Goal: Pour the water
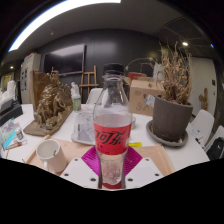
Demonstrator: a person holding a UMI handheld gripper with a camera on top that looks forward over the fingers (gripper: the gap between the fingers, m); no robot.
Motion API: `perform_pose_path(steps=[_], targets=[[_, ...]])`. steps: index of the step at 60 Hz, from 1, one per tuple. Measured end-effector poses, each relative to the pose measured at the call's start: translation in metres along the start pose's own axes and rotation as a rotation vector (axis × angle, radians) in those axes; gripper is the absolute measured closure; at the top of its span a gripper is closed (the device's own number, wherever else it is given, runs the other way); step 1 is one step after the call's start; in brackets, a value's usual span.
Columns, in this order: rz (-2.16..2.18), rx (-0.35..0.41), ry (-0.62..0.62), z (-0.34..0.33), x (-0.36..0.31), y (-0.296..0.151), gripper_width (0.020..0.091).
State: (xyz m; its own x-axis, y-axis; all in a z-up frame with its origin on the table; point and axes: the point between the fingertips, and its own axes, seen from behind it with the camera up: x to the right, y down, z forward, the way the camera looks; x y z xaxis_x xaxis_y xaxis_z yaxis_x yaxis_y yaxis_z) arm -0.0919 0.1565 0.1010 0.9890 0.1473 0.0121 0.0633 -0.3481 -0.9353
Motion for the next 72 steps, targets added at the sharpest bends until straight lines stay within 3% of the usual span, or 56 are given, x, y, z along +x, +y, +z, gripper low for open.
perform_pose_path(steps=[9, 19, 21, 24, 27, 31, 55, 72], targets=[[0.02, -0.012, -0.009, 0.011, 0.004, 0.033, 0.0821], [0.022, 0.006, -0.012, 0.003, 0.008, 0.039, 0.0625], [0.028, -0.024, -0.009, 0.001, 0.009, 0.045, 0.0515], [0.035, -0.058, -0.01, -0.005, 0.008, 0.05, 0.023], [0.05, -0.077, 0.003, -0.015, 0.011, 0.051, 0.0289], [0.066, -0.095, 0.019, -0.034, 0.011, 0.048, 0.0244], [0.076, -0.19, 0.09, -0.225, -0.055, 0.005, 0.0251], [0.039, -0.164, 0.129, -0.322, -0.107, -0.021, 0.0246]])
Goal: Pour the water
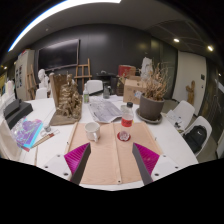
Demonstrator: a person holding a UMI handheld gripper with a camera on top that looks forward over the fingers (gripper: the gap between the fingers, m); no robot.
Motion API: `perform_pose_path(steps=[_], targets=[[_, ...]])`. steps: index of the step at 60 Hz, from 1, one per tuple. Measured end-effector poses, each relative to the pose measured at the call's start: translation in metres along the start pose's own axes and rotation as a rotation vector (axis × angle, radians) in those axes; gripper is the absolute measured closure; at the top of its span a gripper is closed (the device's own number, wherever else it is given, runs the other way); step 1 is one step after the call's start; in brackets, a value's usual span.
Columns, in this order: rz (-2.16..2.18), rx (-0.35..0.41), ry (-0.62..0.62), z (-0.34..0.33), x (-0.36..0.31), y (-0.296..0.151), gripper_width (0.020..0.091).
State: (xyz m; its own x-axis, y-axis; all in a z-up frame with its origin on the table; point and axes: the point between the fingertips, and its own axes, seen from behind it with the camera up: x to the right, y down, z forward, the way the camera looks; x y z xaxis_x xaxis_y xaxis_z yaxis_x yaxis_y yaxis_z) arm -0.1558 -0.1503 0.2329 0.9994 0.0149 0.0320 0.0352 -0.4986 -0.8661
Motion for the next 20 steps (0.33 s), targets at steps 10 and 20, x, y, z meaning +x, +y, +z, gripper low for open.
perform_pose_path(steps=[10, 20], targets=[[-0.024, -0.005, 0.014, -0.021, -0.011, 0.005, 0.0249], [-0.04, 0.006, 0.032, -0.027, -0.009, 0.002, 0.0246]])
